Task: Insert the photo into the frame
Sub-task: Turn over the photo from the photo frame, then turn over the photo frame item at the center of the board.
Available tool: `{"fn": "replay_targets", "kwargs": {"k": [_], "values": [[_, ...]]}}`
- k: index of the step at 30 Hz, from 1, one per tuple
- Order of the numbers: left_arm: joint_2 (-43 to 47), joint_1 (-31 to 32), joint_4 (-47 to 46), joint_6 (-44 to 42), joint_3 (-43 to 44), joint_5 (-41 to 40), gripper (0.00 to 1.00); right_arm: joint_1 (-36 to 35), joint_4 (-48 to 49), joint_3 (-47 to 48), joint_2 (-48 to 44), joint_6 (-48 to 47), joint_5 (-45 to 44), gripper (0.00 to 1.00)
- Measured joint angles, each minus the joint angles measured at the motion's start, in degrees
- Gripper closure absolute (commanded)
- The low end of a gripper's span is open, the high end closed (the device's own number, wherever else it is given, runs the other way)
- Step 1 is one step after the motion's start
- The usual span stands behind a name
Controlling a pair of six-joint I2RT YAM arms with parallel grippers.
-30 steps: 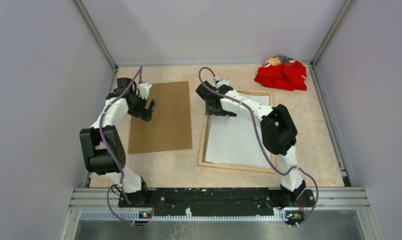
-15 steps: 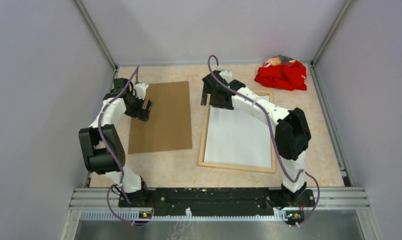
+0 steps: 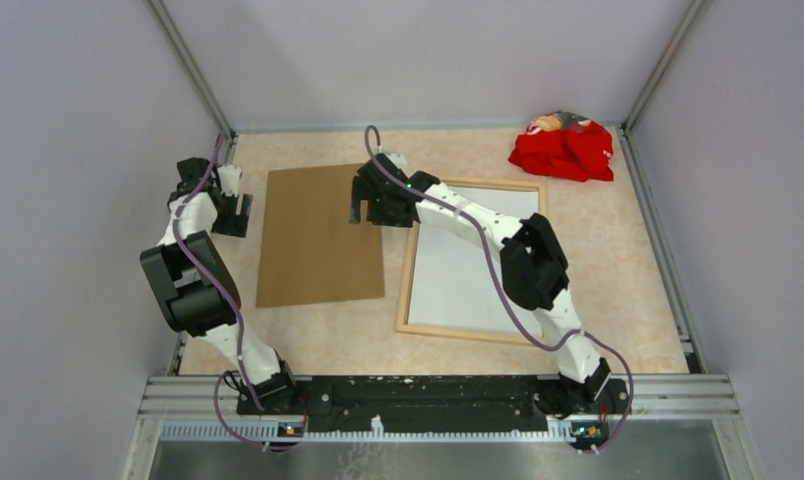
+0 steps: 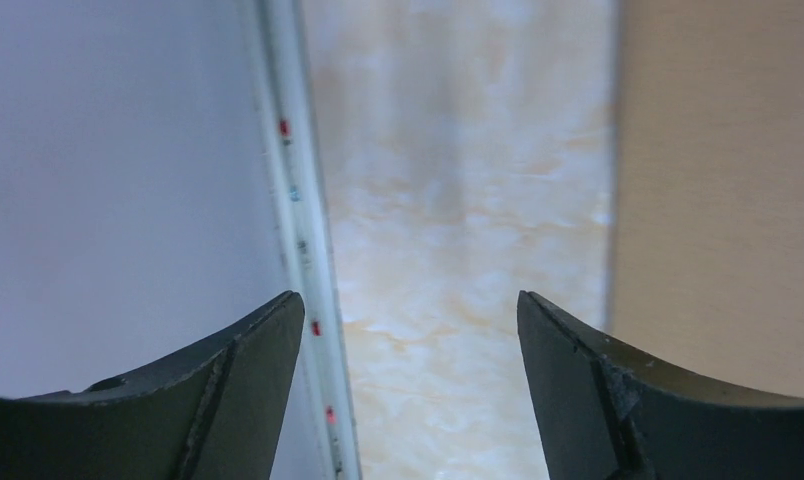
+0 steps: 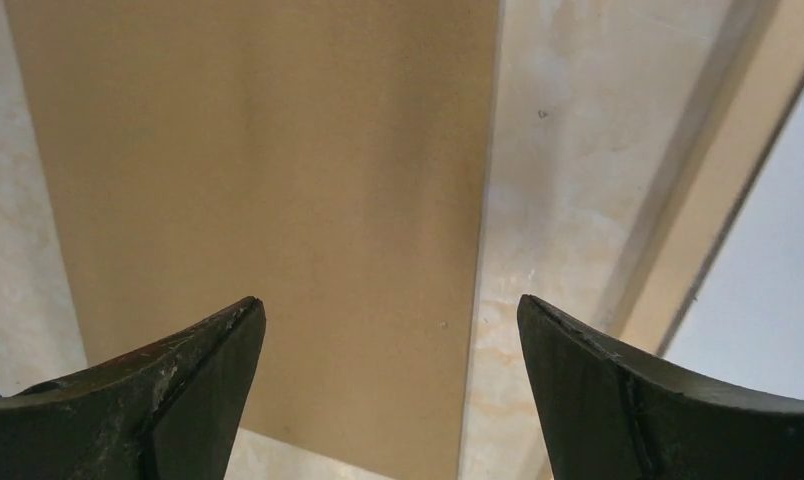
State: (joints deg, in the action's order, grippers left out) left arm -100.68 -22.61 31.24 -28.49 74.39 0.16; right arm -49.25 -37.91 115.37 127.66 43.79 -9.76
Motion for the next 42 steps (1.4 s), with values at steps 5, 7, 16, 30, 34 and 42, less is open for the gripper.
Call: {"fn": "replay_targets", "kwargs": {"k": [5,7,16,30,34,42], "values": [[-1.3,-0.7,-4.7,-0.5,-2.3,-4.0,0.2,1.1,0.2,2.5,6.7,0.5,2.4,0.04],[-2.9,-0.5,-5.3,-0.4,-2.7,-4.1,0.21,1.6,0.3,2.5,8.0,0.8,3.1,0.04],[-7.3,0.4,-7.7,0.5,-2.9,-4.3,0.23,4.2,5.3,2.4,9.4,3.0,7.4,0.03],[-8.2,5.9,-11.0,0.1,-3.0,-3.6,0.26,5.7,19.9,-3.8,9.6,11.8,17.9,0.03],[-8.2,6.0,-11.3,-0.2,-3.2,-3.4,0.26,7.1,27.1,-10.0,7.4,15.6,21.6,0.03],[-8.4,6.0,-11.4,-1.1,-3.1,-1.8,0.27,7.5,41.2,-25.4,0.6,23.4,27.3,0.06]]}}
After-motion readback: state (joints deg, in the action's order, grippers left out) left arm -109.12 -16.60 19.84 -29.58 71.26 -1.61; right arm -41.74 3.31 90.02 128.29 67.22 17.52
